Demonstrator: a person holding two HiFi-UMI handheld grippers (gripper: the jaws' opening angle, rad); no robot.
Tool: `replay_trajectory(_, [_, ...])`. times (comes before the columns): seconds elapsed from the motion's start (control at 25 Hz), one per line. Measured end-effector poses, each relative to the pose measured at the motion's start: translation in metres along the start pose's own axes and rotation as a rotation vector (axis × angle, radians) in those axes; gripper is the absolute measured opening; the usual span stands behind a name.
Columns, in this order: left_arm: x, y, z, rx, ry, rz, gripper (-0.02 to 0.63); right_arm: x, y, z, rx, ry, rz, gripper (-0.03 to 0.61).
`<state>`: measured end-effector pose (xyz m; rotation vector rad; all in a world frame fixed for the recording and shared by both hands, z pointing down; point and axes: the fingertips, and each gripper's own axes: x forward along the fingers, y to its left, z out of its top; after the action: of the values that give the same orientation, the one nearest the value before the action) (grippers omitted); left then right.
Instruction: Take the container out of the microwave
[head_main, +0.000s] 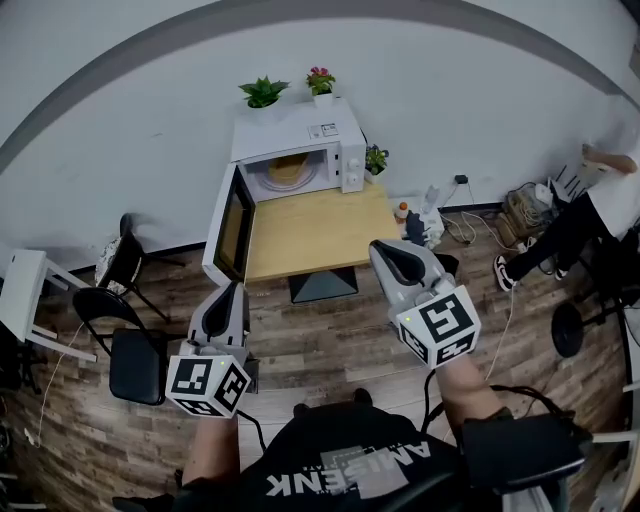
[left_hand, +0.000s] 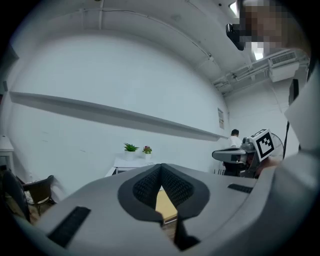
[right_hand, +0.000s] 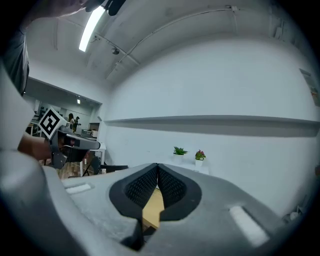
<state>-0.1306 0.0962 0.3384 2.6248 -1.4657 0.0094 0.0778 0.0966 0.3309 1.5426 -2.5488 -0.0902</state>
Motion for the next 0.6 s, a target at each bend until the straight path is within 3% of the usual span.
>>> replay_trajectory(0.6, [0.036, -0.05, -0.002, 0.046, 0.015, -0.022, 0.002, -0.035, -0.047, -0.012, -0.012, -0.014, -0.007, 0.006])
